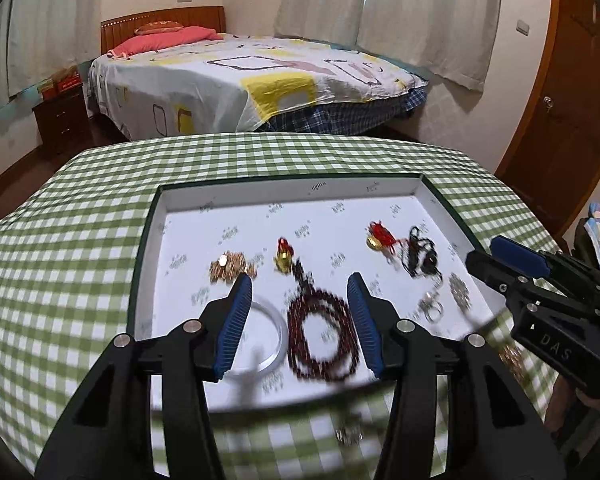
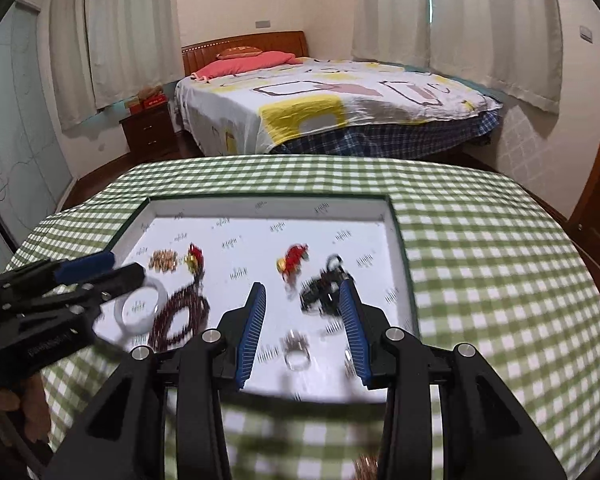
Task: Organize jewelry
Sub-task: 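Withdraw both tools from the box toward the pearl pieces, then grasp the gold pearl-cluster brooch with the right tool while the left tool grasps the pearl flower pin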
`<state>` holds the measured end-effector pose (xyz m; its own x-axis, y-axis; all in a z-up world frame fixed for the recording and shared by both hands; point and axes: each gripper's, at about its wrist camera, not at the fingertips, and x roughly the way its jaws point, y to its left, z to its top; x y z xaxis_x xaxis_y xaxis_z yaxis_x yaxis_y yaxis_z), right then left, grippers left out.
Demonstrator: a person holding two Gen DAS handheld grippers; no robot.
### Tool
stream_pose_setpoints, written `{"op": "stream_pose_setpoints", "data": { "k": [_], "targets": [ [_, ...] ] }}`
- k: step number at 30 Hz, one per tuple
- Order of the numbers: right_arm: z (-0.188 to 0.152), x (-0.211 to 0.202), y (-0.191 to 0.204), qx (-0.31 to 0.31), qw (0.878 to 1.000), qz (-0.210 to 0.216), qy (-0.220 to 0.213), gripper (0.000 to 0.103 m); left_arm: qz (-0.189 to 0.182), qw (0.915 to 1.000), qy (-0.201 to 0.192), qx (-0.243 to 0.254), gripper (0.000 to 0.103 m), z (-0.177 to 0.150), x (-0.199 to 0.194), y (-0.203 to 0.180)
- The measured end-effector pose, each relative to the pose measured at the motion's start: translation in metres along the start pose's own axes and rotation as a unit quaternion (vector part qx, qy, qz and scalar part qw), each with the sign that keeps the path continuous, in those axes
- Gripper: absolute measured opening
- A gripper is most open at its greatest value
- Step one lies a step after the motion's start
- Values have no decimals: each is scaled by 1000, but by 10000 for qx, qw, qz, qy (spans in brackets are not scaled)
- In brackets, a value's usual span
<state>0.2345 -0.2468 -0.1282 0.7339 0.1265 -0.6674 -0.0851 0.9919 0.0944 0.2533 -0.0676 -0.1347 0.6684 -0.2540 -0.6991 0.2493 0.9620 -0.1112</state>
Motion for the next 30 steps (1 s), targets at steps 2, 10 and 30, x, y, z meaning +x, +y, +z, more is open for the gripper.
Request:
{"op": "stream_pose_setpoints", "data": {
  "k": [2, 10, 30],
  "targets": [
    [-8, -9, -4, 34, 10000, -48, 34, 39, 3, 10000, 7, -5, 49, -7, -9, -2],
    [-45, -33, -23, 189, 9992, -234, 273, 39, 36, 9999, 94, -94, 49, -35, -38, -5],
    [-93, -23, -40, 220, 9946, -568, 836, 46, 218, 9983, 445, -312, 49, -80, -52, 2]
  ]
}}
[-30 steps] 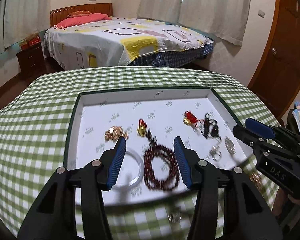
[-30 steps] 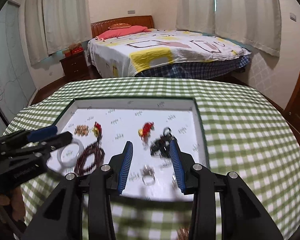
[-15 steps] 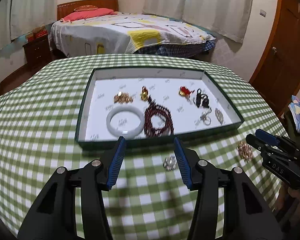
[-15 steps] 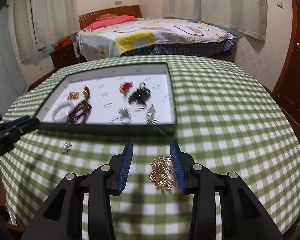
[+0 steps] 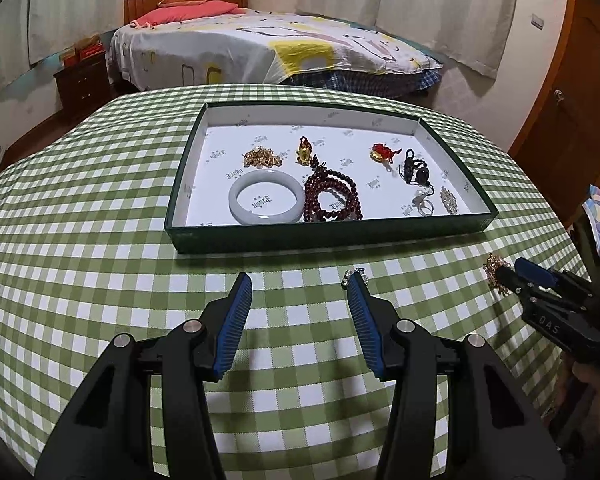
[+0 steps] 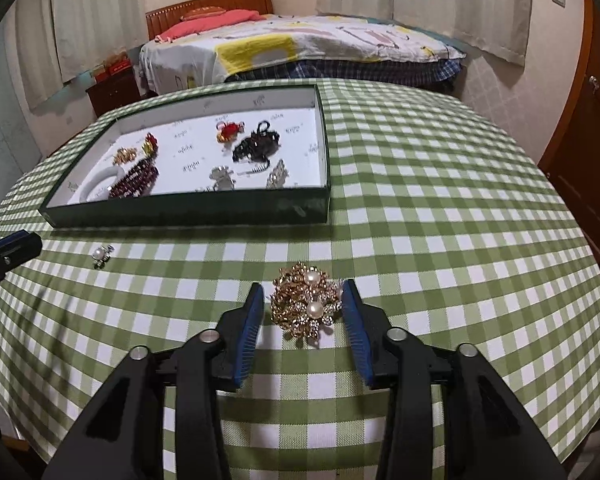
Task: Organize jewelry
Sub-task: 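Grasp the gold pearl-cluster brooch with the right tool while the left tool grasps the pearl flower pin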
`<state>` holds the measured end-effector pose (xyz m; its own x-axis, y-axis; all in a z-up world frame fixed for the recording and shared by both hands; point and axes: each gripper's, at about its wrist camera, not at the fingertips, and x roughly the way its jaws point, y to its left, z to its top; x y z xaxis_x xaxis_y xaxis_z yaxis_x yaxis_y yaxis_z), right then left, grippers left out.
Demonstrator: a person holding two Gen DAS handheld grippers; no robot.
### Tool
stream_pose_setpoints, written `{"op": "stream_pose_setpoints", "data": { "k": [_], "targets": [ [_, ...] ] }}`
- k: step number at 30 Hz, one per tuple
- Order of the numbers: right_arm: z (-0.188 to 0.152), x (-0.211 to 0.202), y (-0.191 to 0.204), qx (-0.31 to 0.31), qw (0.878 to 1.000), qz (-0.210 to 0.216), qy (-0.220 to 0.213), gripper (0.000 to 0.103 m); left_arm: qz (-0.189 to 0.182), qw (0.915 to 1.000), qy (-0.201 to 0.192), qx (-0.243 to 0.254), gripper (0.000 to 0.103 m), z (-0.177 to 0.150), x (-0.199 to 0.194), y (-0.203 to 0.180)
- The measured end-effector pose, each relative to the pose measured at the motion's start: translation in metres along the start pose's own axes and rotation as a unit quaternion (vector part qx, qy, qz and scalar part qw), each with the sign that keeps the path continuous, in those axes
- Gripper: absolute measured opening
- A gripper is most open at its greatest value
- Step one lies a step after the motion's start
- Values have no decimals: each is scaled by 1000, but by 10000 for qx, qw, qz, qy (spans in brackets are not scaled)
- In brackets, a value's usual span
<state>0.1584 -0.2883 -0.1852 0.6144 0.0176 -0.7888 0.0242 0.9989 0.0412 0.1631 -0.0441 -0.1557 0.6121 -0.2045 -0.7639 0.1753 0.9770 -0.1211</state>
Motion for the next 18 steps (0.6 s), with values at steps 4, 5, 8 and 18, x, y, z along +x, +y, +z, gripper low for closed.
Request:
{"op": "stream_pose_setpoints", "data": {
  "k": [4, 5, 8, 18],
  "targets": [
    [-3, 8, 2, -35, 9999, -75, 77, 52, -37, 10000, 58, -27, 49, -2, 4, 2],
    [-2, 9, 2, -32, 9999, -79, 71, 52, -42, 10000, 75, -33, 49, -2, 5, 2],
    [-2, 11, 4, -59, 9999, -108, 14, 52, -78, 9999, 123, -68, 49, -3, 9, 2],
    [-3, 8, -7, 86, 9998, -182, -74, 31, -131, 9998, 150, -97, 49, -5, 13, 1]
  ]
}}
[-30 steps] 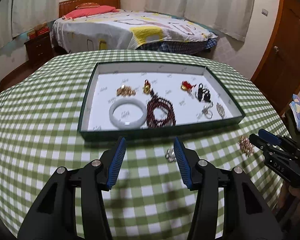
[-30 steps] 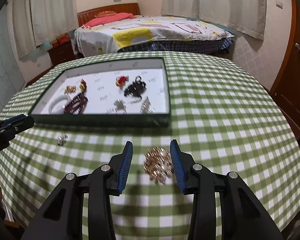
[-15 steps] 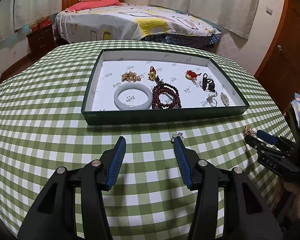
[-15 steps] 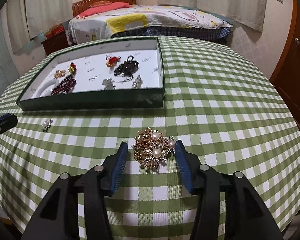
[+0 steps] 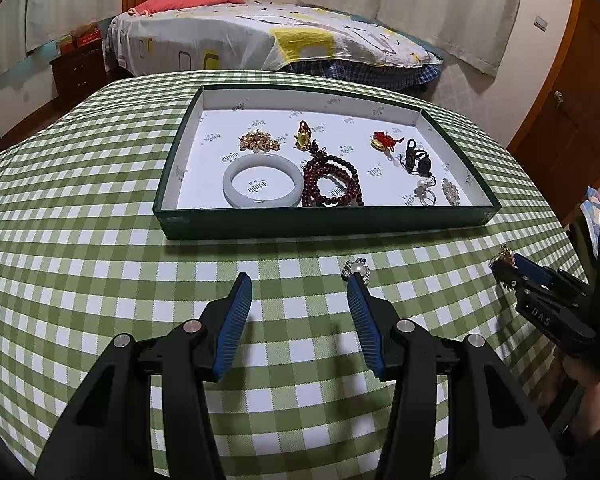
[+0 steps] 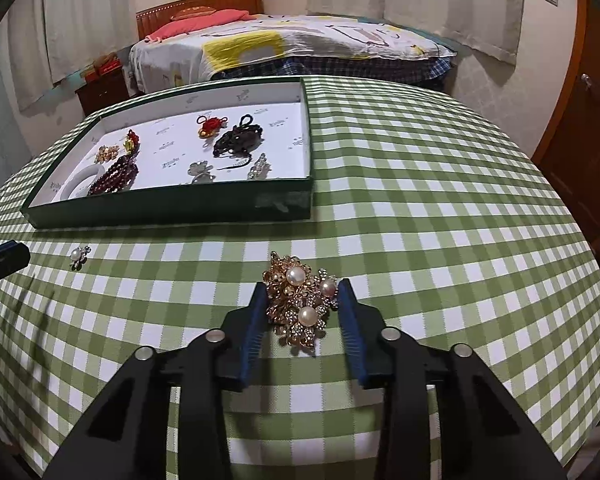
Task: Organize jewelry
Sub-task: 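Grasp the gold pearl-cluster brooch with the right tool while the left tool grasps the pearl flower pin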
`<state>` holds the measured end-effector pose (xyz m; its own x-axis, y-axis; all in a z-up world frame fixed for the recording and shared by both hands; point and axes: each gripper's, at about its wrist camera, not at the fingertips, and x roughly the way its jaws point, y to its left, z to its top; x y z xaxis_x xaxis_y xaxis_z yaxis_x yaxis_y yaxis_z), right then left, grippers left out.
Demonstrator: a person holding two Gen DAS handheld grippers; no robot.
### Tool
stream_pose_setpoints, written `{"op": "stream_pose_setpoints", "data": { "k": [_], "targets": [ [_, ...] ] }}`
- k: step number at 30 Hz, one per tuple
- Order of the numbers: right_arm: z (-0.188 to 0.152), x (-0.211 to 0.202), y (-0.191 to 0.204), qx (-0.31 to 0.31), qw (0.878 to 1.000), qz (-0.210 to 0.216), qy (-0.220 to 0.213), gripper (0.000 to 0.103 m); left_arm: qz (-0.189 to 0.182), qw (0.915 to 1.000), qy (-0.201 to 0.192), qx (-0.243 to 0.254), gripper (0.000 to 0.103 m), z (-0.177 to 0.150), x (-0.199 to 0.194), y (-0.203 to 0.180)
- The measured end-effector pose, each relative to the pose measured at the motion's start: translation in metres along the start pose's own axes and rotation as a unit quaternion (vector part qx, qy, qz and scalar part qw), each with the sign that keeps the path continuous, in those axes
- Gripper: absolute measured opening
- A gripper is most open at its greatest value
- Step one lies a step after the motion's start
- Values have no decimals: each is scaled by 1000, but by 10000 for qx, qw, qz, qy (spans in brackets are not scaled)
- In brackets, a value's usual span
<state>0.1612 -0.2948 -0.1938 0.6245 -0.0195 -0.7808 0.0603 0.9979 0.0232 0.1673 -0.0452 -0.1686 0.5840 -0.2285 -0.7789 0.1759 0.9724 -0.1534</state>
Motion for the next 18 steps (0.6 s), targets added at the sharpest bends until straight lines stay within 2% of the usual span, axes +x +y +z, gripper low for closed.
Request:
{"op": "stream_pose_setpoints", "data": {
  "k": [1, 18],
  "targets": [
    [0, -1, -1, 20, 10000, 17, -17, 25, -4, 10000, 1, 1, 49, 0, 0, 0],
    [8, -20, 10, -23, 9993, 280, -264, 25, -37, 9999, 91, 71, 48, -2, 9, -8]
  ]
}}
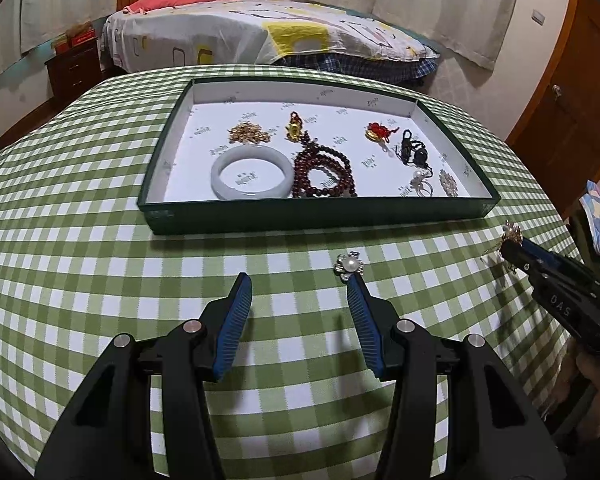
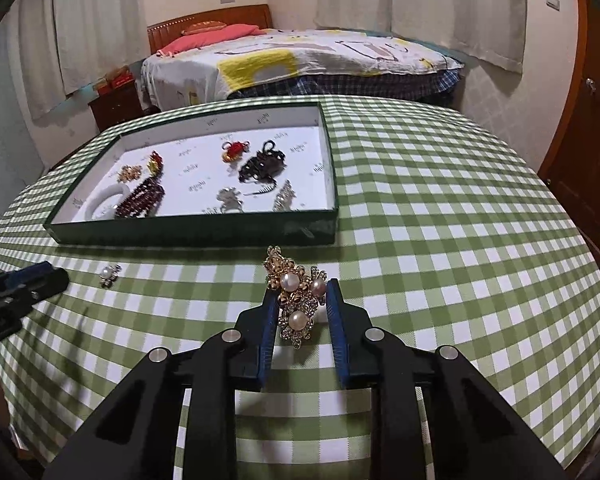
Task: Organize jewelry
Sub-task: 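Grasp the gold pearl-cluster brooch with the right tool while the left tool grasps the pearl flower pin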
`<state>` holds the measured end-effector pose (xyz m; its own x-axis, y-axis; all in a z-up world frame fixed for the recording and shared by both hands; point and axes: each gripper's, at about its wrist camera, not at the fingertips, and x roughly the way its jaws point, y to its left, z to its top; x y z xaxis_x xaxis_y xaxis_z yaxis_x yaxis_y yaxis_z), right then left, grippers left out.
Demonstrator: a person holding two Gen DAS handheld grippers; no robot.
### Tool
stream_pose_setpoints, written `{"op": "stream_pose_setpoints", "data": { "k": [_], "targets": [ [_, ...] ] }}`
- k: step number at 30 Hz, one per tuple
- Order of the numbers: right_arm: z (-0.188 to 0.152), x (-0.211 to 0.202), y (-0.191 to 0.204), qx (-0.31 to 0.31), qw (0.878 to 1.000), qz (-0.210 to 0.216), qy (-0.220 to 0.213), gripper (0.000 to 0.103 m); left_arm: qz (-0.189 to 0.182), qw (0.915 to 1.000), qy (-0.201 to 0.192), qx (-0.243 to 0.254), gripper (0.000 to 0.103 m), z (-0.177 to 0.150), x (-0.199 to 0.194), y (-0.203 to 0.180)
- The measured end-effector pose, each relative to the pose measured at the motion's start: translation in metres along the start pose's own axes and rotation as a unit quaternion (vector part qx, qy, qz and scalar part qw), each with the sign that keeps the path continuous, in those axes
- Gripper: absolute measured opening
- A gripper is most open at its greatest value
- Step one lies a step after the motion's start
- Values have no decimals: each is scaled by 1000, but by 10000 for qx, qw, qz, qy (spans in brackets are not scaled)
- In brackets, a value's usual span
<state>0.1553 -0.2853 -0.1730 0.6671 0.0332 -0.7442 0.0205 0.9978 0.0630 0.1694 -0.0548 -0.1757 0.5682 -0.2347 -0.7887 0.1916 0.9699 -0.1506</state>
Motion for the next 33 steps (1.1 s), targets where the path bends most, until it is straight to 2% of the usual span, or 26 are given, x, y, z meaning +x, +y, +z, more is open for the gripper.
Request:
{"op": "stream_pose_setpoints", "data": {
  "k": [6, 8, 13, 17, 25, 33],
  "targets": [
    [-1, 0, 1, 3, 9999, 99, 42, 25, -59, 9998, 34, 190, 47, 3, 13, -19],
    [-1, 0, 2, -18, 9999, 113, 43, 25, -60, 9996, 73, 252, 40, 4, 19, -24],
    [-1, 0, 5, -70, 9998, 161, 39, 25, -17, 9992, 186, 365, 32, 7, 35, -32],
    [-2, 3, 4, -15, 9997, 215, 79, 25, 15, 9983, 185, 549, 20, 11, 40, -36],
    [-2, 6, 4, 13, 9996, 251, 109, 25, -18, 9973, 97, 724, 20, 6, 38, -36],
    [-2, 4, 7, -45, 9997, 241, 76, 25, 5, 9977, 60, 677, 20, 5, 32, -29]
  ]
}}
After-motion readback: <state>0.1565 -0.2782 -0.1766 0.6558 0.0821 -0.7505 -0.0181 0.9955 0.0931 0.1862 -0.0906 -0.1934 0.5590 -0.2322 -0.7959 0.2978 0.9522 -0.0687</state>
